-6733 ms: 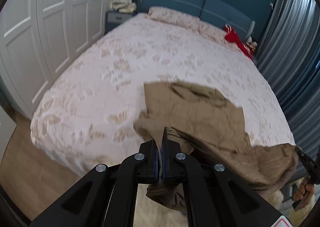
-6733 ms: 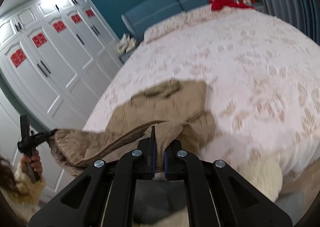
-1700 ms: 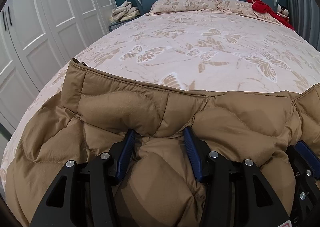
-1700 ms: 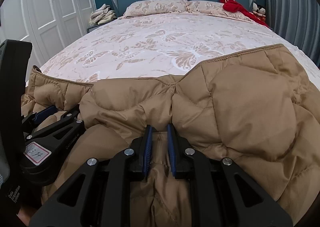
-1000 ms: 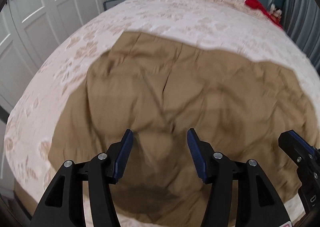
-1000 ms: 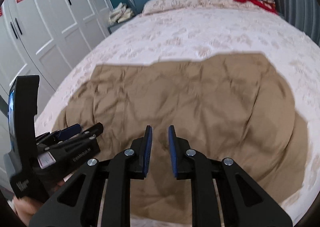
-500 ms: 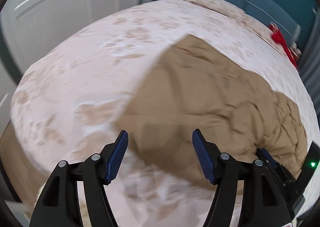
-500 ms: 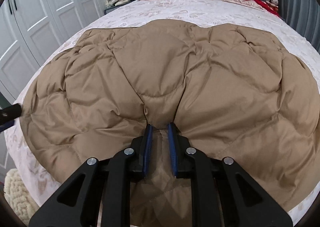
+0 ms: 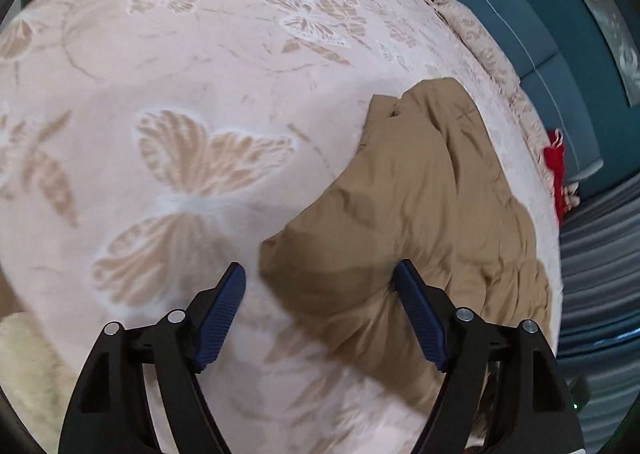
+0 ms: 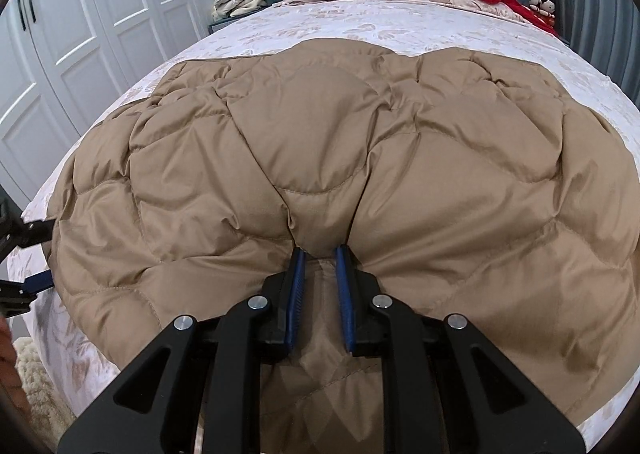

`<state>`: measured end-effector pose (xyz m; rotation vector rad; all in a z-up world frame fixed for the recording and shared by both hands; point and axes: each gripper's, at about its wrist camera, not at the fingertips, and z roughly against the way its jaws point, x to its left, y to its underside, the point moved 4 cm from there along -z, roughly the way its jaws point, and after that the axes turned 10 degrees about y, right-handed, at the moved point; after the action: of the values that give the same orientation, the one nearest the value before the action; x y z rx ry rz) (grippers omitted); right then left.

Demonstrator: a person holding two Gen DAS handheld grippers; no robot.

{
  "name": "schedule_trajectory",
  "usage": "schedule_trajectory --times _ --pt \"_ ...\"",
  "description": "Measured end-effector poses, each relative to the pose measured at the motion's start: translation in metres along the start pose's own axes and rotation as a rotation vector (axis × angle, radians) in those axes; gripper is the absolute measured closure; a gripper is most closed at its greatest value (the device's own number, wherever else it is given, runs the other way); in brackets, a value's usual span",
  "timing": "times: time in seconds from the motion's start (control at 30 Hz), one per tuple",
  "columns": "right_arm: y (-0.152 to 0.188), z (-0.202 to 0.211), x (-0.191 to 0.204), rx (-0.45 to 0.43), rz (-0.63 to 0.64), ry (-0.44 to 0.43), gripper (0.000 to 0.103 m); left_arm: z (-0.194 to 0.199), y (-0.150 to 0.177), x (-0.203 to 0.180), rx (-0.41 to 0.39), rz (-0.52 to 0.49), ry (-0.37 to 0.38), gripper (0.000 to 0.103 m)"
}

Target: Fold large clothes

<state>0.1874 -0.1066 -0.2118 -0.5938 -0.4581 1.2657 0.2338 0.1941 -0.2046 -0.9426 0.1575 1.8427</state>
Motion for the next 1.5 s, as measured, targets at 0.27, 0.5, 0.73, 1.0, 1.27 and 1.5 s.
schedule_trajectory --times 0.27,0.5,0.73,1.0,1.27,1.5 --pt "0.0 0.0 0.0 -0.001 0.0 0.001 0.088 -0.024 -0.003 -0.033 0.03 -0.037 0.045 0.026" --pt "-0.001 0.001 0.0 -0.001 -0.006 0.001 0.088 -0.008 -0.007 -0.059 -0.012 -0.131 0.022 0.07" --pt "-0.001 0.001 -0.001 0.01 -0.013 0.001 0.088 0.009 -0.002 -0.097 -0.023 -0.274 -0.02 0.086" --pt "-0.021 0.016 -0.007 0.112 -0.039 -0.019 0.088 0.023 0.004 -0.143 -0.033 -0.436 -0.064 0.089" --pt "-0.01 0.068 -0.012 0.115 -0.128 -0.148 0.098 0.028 0.008 -0.159 -0.037 -0.482 -0.087 0.09" --pt "0.01 0.048 -0.004 0.19 -0.148 -0.167 0.099 0.049 0.018 -0.165 -0.019 -0.478 -0.034 0.092"
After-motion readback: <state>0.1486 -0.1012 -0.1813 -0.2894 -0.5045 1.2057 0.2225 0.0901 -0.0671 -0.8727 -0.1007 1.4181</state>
